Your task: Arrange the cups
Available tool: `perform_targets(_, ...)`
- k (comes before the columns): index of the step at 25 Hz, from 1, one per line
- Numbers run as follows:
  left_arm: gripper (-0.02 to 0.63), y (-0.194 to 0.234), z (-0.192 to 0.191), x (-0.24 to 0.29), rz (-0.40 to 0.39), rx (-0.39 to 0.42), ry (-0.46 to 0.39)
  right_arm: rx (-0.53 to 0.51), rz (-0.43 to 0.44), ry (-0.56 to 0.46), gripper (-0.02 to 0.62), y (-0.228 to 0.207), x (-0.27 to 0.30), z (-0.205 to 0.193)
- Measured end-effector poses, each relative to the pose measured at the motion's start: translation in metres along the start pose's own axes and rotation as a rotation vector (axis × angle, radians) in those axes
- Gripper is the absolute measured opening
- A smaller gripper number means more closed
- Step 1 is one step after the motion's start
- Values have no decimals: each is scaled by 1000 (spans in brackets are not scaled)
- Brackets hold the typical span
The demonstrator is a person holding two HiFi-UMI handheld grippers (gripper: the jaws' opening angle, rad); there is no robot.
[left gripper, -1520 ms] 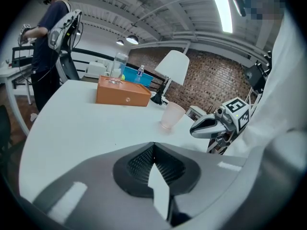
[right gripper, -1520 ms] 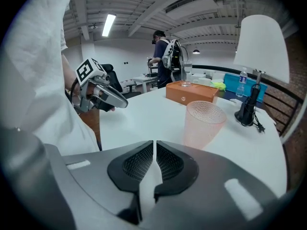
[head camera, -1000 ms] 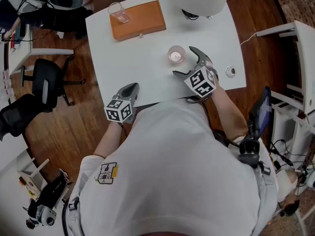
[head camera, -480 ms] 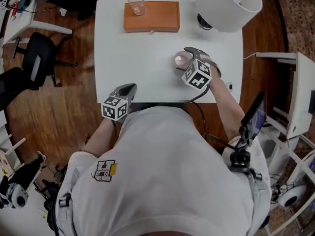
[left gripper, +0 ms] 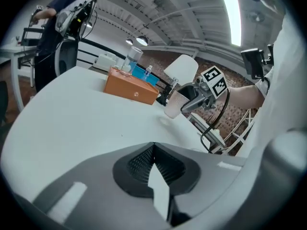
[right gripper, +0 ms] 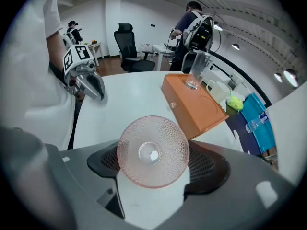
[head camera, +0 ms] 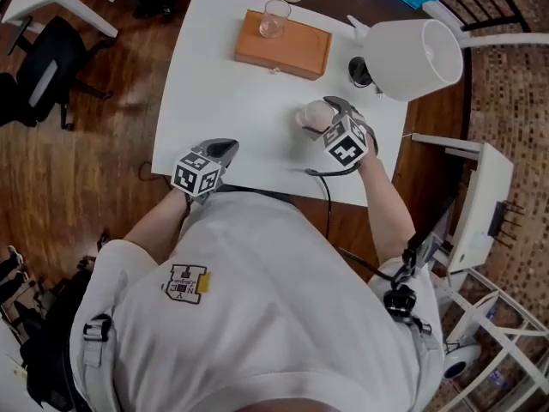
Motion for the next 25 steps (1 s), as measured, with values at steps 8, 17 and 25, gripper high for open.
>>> perform_targets(8, 0, 21, 20, 15, -62, -4, -95, 2, -104, -46, 390, -48, -42, 81)
perform_targets(17, 0, 31, 26, 20, -103, -74, -176, 28, -143, -72, 391, -117, -43, 163)
perform_targets(25, 0, 27, 21, 19, -130, -5, -193, 59, -124, -9, 391, -148, -1, 179)
Point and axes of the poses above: the fingertips, and each gripper's own axes: x forward along the fingers, y to its left, z out of its top, the point moved 7 cm from there along -x, backward along the fingers, and after that the axes turned 13 degrees about x, right-handed, at the moved point
